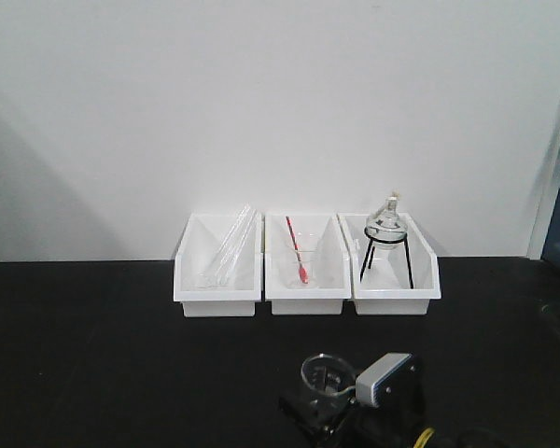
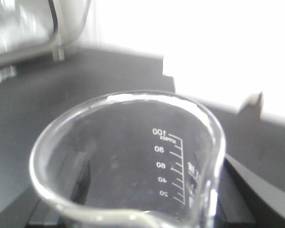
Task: Pick beaker and place in left cabinet
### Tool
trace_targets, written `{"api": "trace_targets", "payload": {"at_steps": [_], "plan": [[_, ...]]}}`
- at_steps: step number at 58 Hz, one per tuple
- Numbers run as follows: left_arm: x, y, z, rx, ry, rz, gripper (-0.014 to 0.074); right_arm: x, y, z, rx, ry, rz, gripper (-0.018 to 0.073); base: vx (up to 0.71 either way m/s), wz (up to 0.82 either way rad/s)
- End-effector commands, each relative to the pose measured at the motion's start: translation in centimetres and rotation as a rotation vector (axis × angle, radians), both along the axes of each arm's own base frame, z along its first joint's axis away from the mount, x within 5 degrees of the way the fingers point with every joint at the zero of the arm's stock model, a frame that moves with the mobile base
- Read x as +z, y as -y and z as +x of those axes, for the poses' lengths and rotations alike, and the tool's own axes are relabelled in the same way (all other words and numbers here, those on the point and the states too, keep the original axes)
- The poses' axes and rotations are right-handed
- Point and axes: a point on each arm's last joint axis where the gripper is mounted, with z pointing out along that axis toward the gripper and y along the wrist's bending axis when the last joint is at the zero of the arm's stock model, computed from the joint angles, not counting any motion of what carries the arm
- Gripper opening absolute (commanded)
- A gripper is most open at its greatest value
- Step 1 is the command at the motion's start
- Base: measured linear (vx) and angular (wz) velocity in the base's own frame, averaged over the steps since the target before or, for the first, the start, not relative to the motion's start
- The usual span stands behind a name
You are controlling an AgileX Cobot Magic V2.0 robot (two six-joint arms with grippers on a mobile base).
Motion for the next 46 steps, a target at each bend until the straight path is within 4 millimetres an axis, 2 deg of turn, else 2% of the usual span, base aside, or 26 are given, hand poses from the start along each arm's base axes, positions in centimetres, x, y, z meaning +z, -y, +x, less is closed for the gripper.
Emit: {"api": "trace_targets", "payload": {"at_steps": [1,14,29,35,46], "plan": [[0.3,0.0,-0.1,-0.002,0.079,-0.033,0.0001,6.0,0.8,-1.2,-0.04,0.092,0.078,-0.0006,0.0,0.0],[0.3,0.0,-0.1,-0.002,0.079,-0.033,0.0001,12.3,3.9,-5.2,-0.233,-0.059,-0.05,-0.0006,0.0,0.0],[0.3,0.0,-0.1,-0.002,0.079,-0.033,0.0001,16.7,6.9,-9.5,-0.392,-0.081,-0.14,-0.0006,0.0,0.0],[0.3,0.0,-0.1,-0.002,0.079,-0.033,0.0001,17.1,7.7,-11.2,-0.418,-0.08,-0.142,-0.0004,0.0,0.0],[0.3,0.0,-0.1,-0.002,0.079,-0.033,0.0001,15.7,9.4,-15.4,-0.434,-0.053,-0.119,-0.0005,0.0,0.0]]}}
